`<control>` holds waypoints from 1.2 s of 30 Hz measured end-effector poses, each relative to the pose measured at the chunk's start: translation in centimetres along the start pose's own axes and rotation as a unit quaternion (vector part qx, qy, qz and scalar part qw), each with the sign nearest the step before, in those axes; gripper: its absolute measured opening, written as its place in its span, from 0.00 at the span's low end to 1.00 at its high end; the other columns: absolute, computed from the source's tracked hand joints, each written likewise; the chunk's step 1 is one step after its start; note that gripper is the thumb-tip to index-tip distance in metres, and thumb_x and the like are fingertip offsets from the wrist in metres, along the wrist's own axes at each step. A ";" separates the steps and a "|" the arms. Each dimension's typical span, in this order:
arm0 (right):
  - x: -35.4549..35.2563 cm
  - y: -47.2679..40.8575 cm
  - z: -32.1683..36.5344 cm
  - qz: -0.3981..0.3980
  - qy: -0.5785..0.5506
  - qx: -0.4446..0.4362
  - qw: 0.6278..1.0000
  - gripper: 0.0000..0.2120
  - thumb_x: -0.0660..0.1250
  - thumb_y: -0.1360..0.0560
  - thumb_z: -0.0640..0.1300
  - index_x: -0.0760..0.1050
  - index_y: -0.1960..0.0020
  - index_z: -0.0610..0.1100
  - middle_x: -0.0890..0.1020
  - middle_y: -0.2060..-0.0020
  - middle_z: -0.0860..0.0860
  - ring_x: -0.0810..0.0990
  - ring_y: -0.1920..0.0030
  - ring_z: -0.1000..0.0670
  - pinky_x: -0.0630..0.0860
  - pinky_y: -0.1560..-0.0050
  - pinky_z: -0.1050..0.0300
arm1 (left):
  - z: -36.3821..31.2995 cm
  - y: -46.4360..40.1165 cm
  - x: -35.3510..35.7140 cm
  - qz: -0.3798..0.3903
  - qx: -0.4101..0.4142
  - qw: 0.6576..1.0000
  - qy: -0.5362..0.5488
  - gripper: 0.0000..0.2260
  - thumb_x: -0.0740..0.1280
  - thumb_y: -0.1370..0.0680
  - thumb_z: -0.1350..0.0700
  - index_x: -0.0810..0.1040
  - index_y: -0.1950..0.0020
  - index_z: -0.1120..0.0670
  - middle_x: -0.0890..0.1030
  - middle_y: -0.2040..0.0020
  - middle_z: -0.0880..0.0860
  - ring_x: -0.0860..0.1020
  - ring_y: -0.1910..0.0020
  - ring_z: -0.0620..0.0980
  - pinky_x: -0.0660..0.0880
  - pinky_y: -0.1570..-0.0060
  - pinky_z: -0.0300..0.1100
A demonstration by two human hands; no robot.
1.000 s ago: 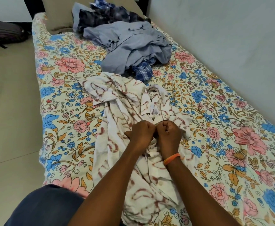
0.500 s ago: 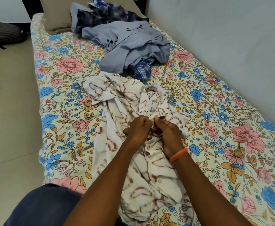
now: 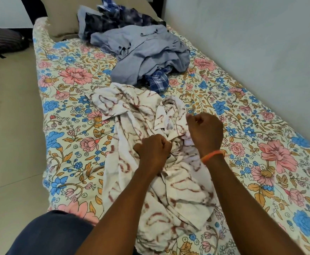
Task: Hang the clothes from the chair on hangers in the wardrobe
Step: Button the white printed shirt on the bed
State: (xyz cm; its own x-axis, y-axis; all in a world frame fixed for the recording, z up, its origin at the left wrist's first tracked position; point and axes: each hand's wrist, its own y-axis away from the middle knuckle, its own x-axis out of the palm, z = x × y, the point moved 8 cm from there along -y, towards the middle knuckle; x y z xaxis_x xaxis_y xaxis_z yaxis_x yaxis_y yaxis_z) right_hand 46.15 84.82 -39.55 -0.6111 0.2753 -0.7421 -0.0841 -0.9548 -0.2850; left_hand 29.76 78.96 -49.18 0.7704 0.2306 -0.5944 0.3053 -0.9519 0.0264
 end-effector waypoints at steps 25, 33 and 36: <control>-10.5 -6.4 4.3 -0.040 -0.268 -0.125 0.955 0.07 0.75 0.30 0.36 0.85 0.53 0.43 0.85 0.57 0.47 0.83 0.55 0.50 0.79 0.52 0.55 | -9.1 -2.9 -15.6 -0.262 -0.024 0.964 0.029 0.13 0.71 0.27 0.63 0.74 0.46 0.62 0.78 0.54 0.58 0.80 0.54 0.59 0.69 0.66 0.43; -8.5 -5.1 0.3 -0.050 -0.027 -0.058 0.997 0.12 0.67 0.22 0.46 0.79 0.56 0.37 0.82 0.60 0.40 0.81 0.59 0.39 0.75 0.62 0.50 | -16.4 -2.6 -16.9 -0.171 0.092 0.934 -0.300 0.09 0.75 0.28 0.65 0.75 0.56 0.60 0.80 0.54 0.62 0.81 0.55 0.63 0.70 0.62 0.47; -5.8 -3.8 -3.0 0.076 -0.206 0.101 0.970 0.15 0.66 0.20 0.44 0.74 0.58 0.32 0.81 0.65 0.32 0.81 0.73 0.40 0.80 0.71 0.43 | -13.0 -2.2 -13.1 -0.056 0.034 0.995 -0.075 0.12 0.80 0.34 0.63 0.77 0.60 0.59 0.82 0.58 0.61 0.83 0.57 0.60 0.80 0.57 0.51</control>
State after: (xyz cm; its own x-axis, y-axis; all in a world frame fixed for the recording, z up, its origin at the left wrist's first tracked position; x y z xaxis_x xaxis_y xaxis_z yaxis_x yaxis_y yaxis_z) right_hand 52.41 87.18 -36.00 -0.8877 0.1012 -0.4491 -0.0956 -0.9948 -0.0353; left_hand 26.31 80.72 -30.99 0.6398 0.3083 -0.7040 0.3420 -0.9345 -0.0985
